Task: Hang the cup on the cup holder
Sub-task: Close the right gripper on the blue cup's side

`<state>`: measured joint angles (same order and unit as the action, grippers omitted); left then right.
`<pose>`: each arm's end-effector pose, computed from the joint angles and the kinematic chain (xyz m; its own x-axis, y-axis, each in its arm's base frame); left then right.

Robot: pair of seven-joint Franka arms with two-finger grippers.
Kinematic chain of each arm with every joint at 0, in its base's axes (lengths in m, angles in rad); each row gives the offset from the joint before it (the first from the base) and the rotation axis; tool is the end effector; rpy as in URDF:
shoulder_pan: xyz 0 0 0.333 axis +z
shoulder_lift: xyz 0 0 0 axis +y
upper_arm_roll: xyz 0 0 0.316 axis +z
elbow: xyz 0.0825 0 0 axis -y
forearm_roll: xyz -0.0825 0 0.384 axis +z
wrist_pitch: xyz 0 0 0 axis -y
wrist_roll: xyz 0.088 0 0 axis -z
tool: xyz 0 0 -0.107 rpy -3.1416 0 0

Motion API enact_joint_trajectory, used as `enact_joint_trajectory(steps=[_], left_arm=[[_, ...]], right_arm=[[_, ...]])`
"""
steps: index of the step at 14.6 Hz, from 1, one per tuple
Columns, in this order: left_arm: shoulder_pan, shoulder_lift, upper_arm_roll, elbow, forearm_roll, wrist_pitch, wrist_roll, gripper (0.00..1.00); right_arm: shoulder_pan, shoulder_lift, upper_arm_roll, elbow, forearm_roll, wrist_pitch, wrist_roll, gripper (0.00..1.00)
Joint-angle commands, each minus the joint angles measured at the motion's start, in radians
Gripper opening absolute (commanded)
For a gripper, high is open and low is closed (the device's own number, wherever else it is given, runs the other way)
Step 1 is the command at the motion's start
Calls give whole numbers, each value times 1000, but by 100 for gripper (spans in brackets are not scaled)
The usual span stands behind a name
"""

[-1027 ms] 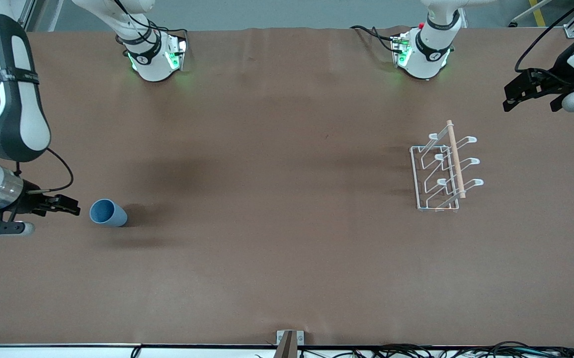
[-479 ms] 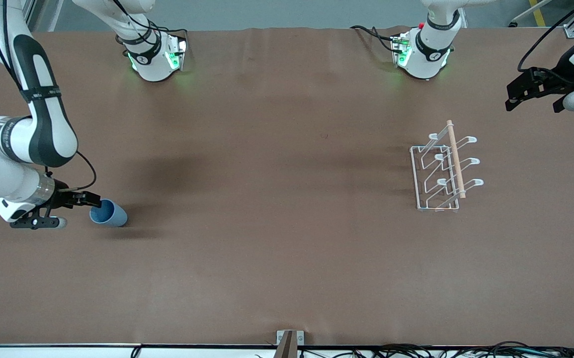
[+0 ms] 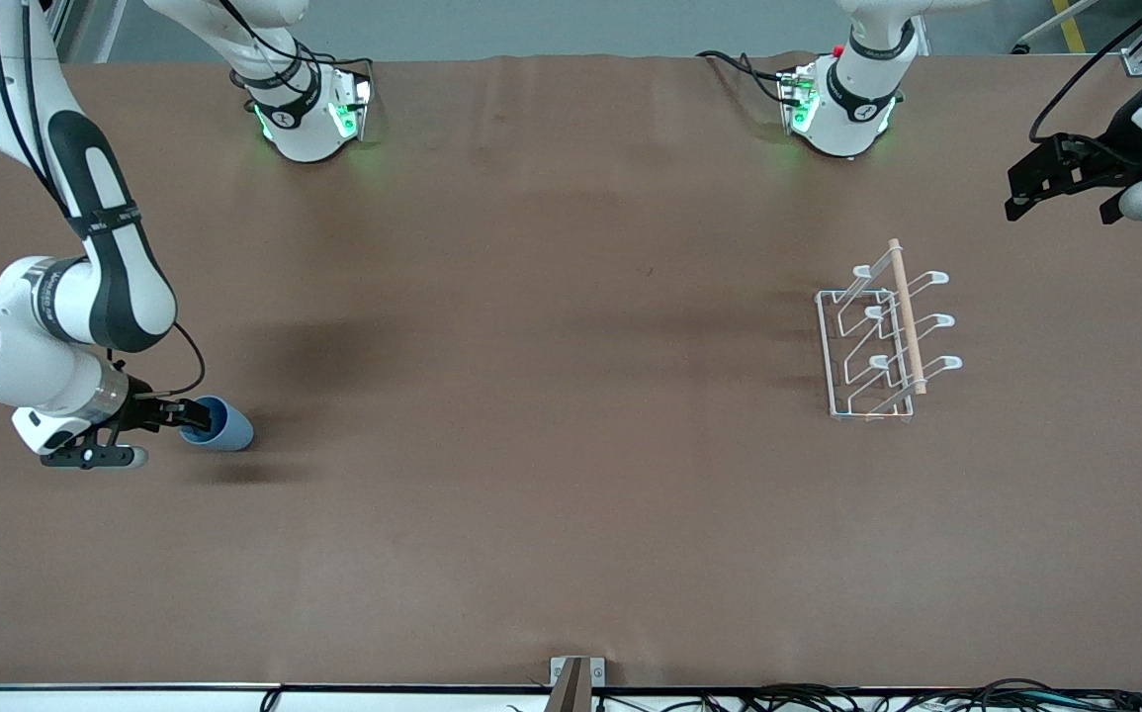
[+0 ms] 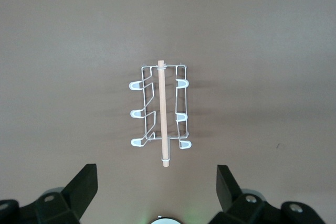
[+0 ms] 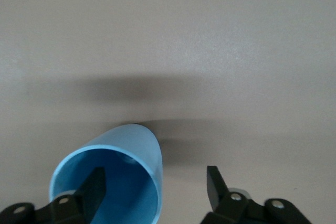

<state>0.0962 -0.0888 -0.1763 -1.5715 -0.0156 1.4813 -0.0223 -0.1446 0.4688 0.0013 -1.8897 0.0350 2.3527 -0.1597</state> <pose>0.5155 -0.0480 0.6632 0.9983 -0.0584 -0.0028 -0.0584 -0.9983 -0.0001 0.6267 -0.0900 0.2562 1.0000 -0.0084 -0.0020 -0.0085 -0.9996 -0.0259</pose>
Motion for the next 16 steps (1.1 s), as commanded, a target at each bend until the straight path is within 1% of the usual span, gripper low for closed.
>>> enact_joint_trajectory(steps=[1,2,3,4,6,7,8,10,13,14,15,16], left_arm=[[-4,11,0,36,-14,-18,12,100],[-3,11,0,36,-15,-18,13,100],[-4,11,0,36,-15,-16,12,100],[-4,12,0,36,-14,-18,10,100],[4,21,1,36,-14,-18,16,100],[4,23,1,36,-14,-18,16,100],[4,23,1,36,-14,-18,15,100],[4,23,1,31,-14,-18,15,100],[1,23,1,27,-14,-18,13,100],[-1,23,1,27,-14,-18,10,100],[-3,23,1,27,-15,-18,9,100],[-6,24,-2,25,-18,-18,16,100]], right_arm=[[-23,5,14,-11,11,7,-18,47],[-21,5,16,-14,11,2,-17,26],[-20,7,14,-14,11,2,-17,16],[-19,7,16,-14,11,2,-26,10],[-19,5,16,-14,11,0,-50,4],[-18,4,16,-14,11,-1,-53,2],[-15,-7,16,-8,11,-32,-54,0],[-3,-68,17,12,11,-84,-57,0],[42,-145,19,73,16,-225,-50,0],[49,-163,25,93,17,-251,-46,0],[59,-180,34,101,31,-269,-46,0],[63,-197,49,103,70,-286,-47,0]])
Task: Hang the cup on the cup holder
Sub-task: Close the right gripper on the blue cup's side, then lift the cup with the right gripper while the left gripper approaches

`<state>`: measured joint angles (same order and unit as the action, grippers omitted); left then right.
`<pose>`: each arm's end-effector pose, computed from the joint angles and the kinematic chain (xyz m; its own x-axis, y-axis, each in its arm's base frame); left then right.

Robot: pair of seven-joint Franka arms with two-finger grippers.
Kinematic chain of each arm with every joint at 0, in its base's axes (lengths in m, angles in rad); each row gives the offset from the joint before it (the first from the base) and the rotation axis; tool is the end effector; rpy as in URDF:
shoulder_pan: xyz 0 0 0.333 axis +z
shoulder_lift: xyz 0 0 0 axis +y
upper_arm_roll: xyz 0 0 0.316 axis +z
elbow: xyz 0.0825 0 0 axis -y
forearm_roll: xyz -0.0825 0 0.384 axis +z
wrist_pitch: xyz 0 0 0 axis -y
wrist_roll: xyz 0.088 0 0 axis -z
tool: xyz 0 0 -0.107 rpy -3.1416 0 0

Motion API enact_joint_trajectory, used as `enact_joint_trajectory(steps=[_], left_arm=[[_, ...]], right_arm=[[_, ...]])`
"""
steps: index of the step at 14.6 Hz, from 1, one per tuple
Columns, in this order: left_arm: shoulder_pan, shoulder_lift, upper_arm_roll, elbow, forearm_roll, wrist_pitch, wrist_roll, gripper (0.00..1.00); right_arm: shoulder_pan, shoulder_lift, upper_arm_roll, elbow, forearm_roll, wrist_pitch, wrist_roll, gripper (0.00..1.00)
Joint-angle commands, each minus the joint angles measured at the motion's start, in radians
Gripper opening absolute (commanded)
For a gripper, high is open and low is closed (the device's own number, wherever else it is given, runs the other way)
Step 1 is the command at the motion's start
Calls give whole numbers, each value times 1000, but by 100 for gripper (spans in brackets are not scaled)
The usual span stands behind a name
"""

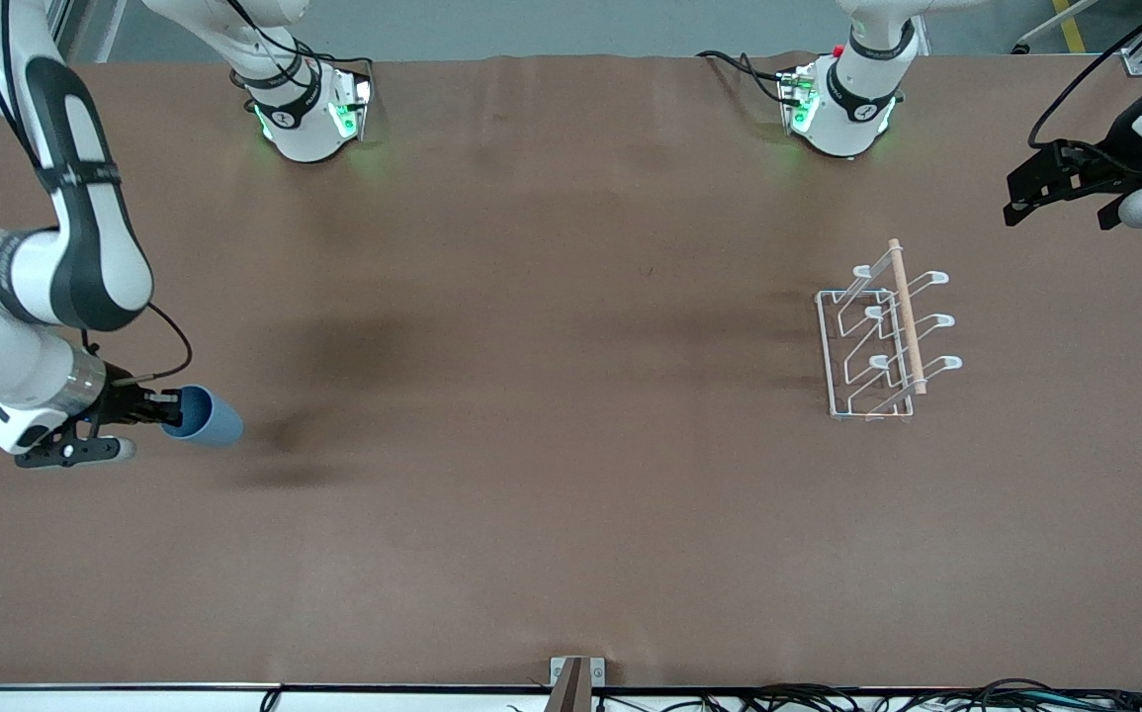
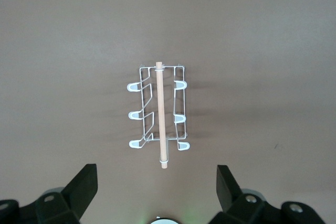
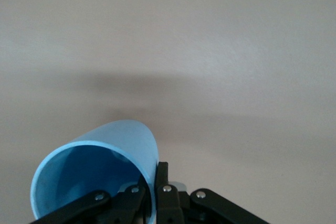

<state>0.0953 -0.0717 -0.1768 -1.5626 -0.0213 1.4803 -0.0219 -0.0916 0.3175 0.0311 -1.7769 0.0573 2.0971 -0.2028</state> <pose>0.5208 -0.0489 0.6584 0.9981 -0.0609 -0.0119 -0.0608 -0.9981 0.0084 0.6381 -0.0373 0.3803 0.9937 0.1114 0.0138 0.1120 -0.9920 -0.0577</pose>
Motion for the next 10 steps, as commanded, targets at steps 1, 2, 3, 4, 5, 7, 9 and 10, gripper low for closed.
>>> enact_joint_trajectory(steps=[1,2,3,4,5,7,9,10], left_arm=[[-6,10,-6,18,-38,-17,17,100],[-9,21,-7,16,-87,-17,17,100],[-17,33,-12,13,-126,-17,22,100],[-43,58,-29,16,-156,-12,33,100],[-74,72,-44,18,-179,1,34,100],[-144,87,-82,19,-193,61,34,100],[-225,108,-111,21,-193,142,31,100],[-267,116,-119,21,-193,182,30,100]], right_arm=[[10,-63,38,-10,111,-46,-15,0],[13,-66,55,0,172,-72,-27,0],[15,-66,81,31,234,-110,-30,0],[16,-64,102,54,289,-138,-32,0],[18,-63,118,69,340,-140,-29,0],[38,-63,136,82,453,-141,-29,0],[73,-64,142,85,589,-150,-27,0],[85,-64,142,86,669,-188,-27,0]])
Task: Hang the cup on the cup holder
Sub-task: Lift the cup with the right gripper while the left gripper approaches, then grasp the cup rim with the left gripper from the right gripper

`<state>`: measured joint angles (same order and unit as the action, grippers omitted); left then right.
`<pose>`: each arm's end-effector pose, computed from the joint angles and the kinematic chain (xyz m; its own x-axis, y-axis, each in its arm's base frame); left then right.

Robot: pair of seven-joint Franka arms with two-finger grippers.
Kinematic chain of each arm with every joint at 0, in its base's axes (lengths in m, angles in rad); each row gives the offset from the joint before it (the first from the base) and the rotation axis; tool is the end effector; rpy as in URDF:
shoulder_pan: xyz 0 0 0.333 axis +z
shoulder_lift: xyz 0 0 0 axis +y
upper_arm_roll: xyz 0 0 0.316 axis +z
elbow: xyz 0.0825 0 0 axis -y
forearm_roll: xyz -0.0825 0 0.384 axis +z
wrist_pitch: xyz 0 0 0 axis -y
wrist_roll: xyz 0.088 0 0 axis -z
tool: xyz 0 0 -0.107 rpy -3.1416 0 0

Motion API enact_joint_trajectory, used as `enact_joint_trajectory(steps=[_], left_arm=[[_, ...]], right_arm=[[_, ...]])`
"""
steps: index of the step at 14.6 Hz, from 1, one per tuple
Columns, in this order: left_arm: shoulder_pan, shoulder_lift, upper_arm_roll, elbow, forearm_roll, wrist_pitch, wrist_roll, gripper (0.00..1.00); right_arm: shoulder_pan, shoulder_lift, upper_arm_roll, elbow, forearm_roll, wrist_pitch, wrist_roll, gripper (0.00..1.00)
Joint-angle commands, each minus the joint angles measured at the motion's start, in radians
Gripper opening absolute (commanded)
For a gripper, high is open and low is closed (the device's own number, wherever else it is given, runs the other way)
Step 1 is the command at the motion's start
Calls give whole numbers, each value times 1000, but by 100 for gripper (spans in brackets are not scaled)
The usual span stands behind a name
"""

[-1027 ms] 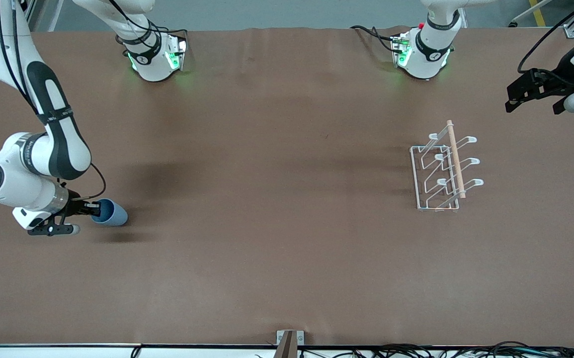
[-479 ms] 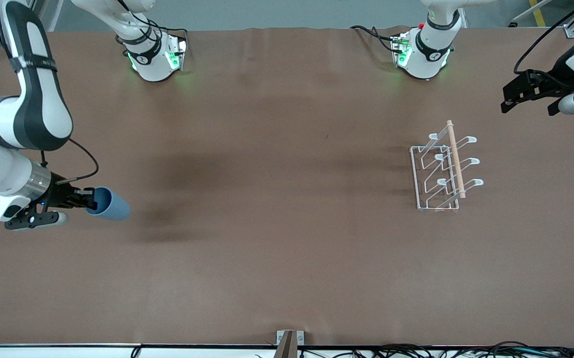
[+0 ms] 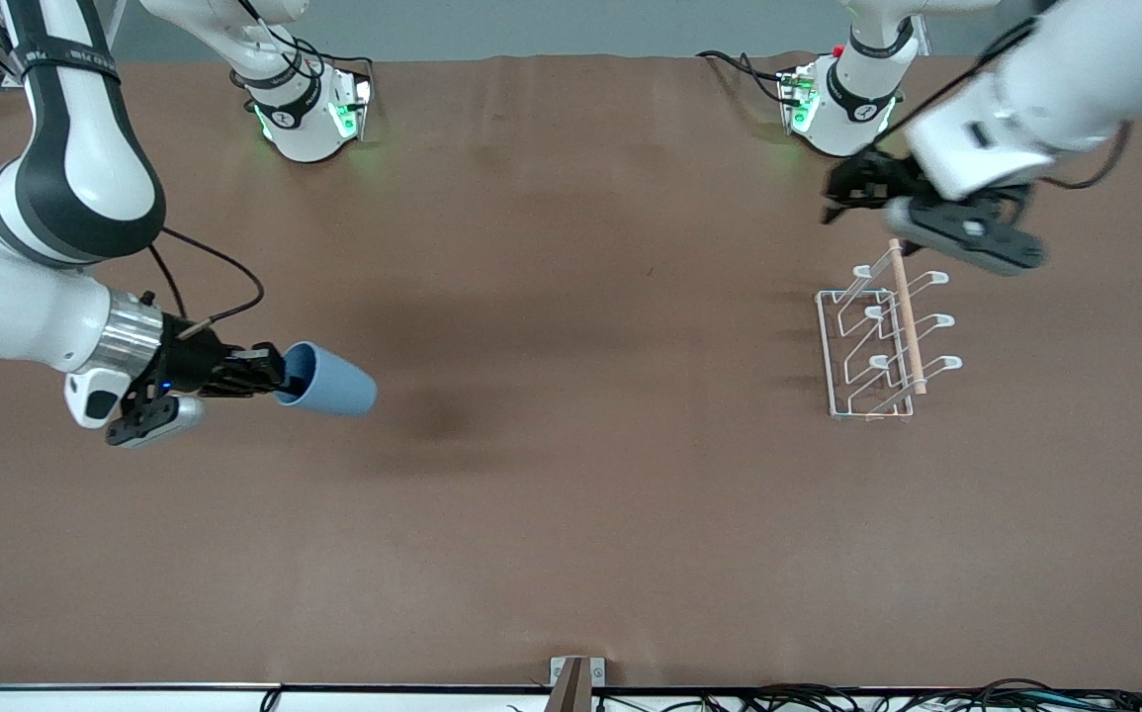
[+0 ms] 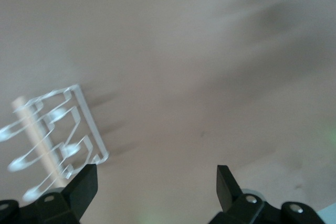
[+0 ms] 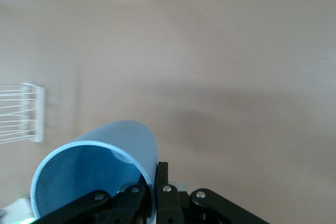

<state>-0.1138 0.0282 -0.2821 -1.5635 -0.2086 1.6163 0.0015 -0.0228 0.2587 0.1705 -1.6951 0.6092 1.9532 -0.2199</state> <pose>0.5161 -0.2363 0.6192 0.9255 -0.3779 0.0250 -0.3742 -0.9022 0.2147 0.6285 0.1229 0.4583 0.9923 0.1097 0.0567 0.1224 -0.8139 -0.5679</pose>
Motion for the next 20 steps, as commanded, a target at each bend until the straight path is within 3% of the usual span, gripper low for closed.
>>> enact_joint_trajectory(steps=[1,3,7,10,20], left_arm=[[-104,18,-15,22,-6,84,5,100],[-185,48,-15,23,-3,155,11,100],[-305,84,-14,25,8,285,23,100],[-355,107,-14,25,6,405,78,100],[-474,211,-19,117,6,531,87,100]], right_arm=[[23,-6,3,5,209,-84,-16,0],[29,-4,3,3,361,-172,-30,0],[35,-10,12,6,492,-338,-58,0],[26,-9,6,-1,485,-447,-182,2],[92,10,9,11,489,-436,-203,3]])
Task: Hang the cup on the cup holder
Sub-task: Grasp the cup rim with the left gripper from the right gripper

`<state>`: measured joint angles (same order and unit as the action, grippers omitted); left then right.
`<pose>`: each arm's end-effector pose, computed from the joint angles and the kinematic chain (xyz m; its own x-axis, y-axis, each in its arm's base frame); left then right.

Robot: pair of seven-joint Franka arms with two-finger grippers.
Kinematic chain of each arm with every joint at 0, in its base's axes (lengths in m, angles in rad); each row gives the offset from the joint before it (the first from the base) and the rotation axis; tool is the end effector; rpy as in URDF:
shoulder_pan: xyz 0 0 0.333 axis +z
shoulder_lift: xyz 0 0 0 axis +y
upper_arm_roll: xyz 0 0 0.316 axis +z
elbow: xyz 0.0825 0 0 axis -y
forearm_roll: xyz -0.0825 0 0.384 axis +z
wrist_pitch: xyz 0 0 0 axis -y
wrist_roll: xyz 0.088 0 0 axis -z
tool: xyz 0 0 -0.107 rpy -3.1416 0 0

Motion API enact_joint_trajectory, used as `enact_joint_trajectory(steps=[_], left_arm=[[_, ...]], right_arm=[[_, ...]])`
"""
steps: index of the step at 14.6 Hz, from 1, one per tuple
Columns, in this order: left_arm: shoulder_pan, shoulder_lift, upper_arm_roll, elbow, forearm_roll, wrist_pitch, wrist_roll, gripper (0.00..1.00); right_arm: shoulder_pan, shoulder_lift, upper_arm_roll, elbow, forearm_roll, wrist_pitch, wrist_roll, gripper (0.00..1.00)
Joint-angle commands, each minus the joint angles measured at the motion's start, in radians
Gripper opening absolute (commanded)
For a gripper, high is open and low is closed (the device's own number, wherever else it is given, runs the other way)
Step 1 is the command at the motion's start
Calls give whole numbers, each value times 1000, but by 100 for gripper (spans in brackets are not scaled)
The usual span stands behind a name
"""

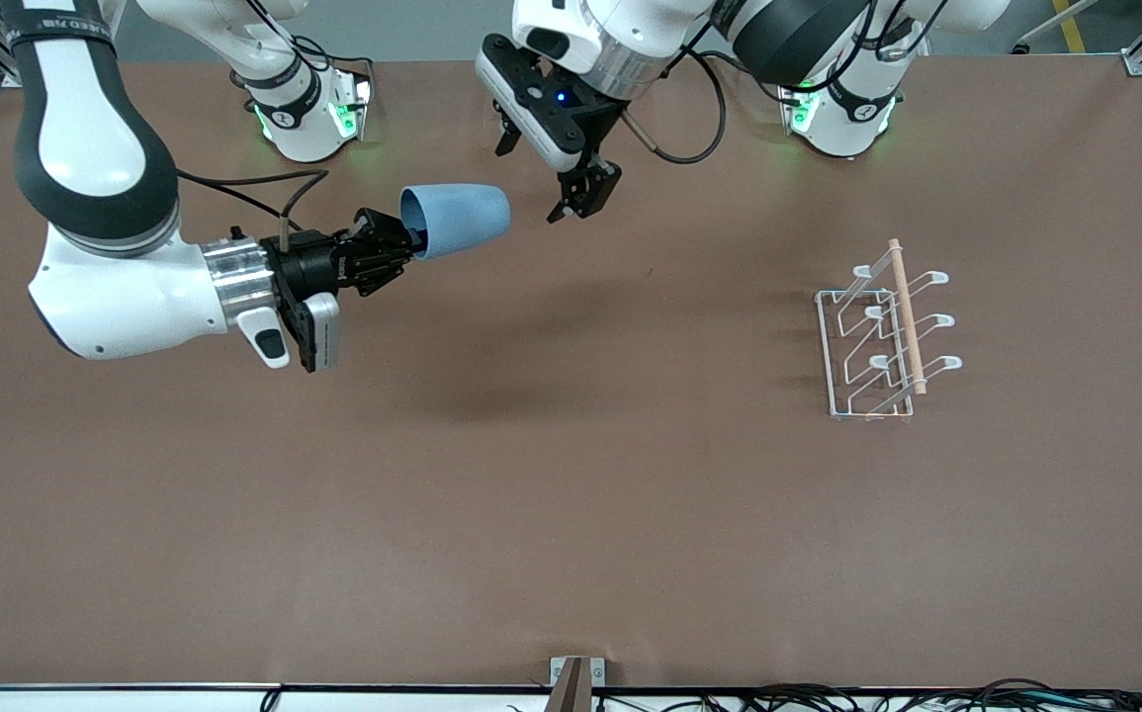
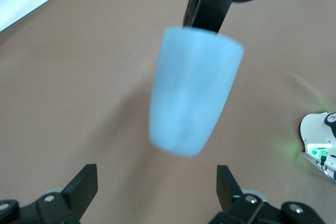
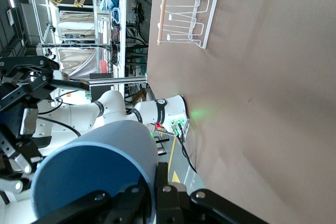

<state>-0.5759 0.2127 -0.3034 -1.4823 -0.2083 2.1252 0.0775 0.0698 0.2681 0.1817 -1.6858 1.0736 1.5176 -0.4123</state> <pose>0.4308 -0.5012 0.6055 0.6259 -0.6532 0.4261 -0.7738 -0.5885 0.2345 0.5658 0.2356 0.4759 0.8856 0.4640 -0.0215 0.1589 -0.3462 -0.9246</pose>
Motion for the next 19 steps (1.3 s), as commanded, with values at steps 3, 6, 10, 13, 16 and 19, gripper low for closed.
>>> enact_joint_trajectory(steps=[3,6,10,13,16,19], left_arm=[[-38,48,4,34,7,36,10,100],[-44,74,1,36,67,91,13,100],[-64,105,3,37,75,137,13,100],[-74,126,3,37,99,189,13,100],[-82,139,3,37,112,199,11,100],[-88,145,3,36,136,197,11,95]], right_arm=[[4,0,-2,1,23,-2,-10,3],[15,0,-2,-2,26,-4,-6,4],[15,0,-2,-2,26,-7,-6,4],[19,0,-2,-2,29,-4,-5,4],[24,0,-2,-2,29,-4,-5,4],[27,-1,-2,-2,29,-7,-5,5]])
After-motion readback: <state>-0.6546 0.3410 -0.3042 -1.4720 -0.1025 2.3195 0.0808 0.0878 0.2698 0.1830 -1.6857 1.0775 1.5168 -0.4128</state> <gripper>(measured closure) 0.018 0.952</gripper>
